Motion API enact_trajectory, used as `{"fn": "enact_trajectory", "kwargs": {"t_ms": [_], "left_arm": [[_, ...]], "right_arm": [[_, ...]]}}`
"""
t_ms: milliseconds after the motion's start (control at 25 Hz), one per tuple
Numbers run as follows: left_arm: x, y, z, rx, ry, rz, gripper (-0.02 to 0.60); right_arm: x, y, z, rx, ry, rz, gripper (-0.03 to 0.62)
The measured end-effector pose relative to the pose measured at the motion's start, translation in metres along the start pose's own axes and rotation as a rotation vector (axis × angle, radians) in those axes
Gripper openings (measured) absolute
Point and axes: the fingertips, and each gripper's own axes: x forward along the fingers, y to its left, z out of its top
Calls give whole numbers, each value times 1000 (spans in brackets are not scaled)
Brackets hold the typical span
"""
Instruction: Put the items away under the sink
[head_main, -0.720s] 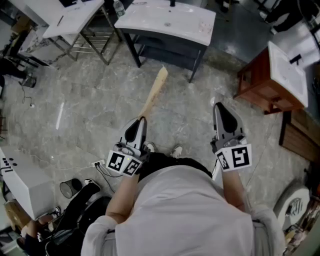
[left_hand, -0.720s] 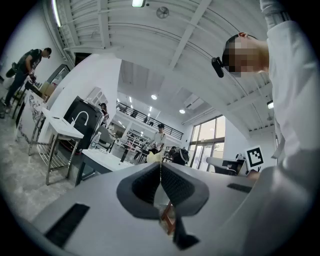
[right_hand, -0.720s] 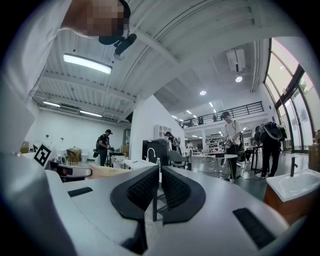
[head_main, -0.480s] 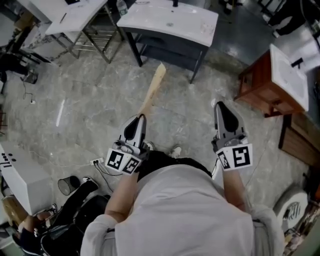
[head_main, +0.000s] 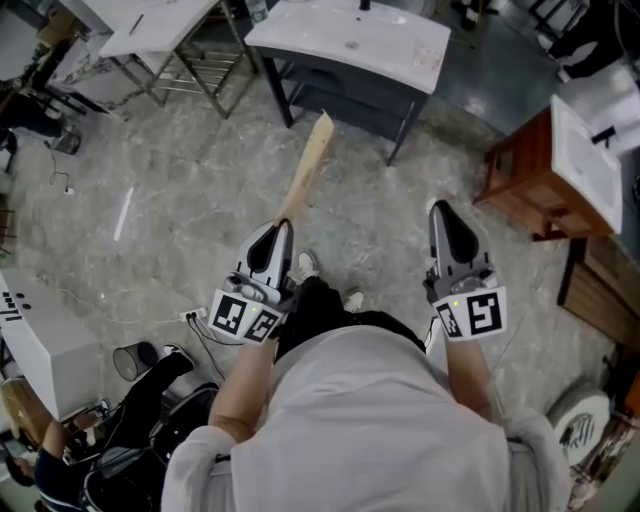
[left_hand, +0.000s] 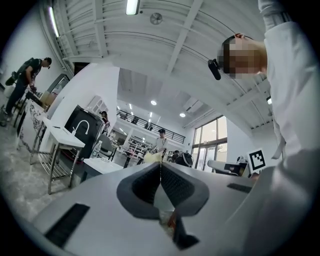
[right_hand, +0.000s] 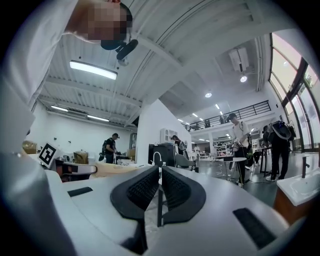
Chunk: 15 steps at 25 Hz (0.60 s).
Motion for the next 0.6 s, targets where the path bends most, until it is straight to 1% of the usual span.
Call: {"fn": "enact_trajectory", "kwargs": {"t_ms": [120, 280, 400, 600], "left_arm": [[5, 9, 0, -1, -4, -3, 6], [21, 28, 0, -17, -3, -19, 6], [40, 47, -1, -29, 11, -39, 6], [85, 84, 5, -13, 26, -67, 6]], "right_arm": [[8, 2, 0, -15, 1, 0, 44], [24, -6, -3, -23, 13, -30, 44], [44, -15, -6, -9, 16, -56, 44], [93, -28, -14, 0, 32, -69, 44]]}}
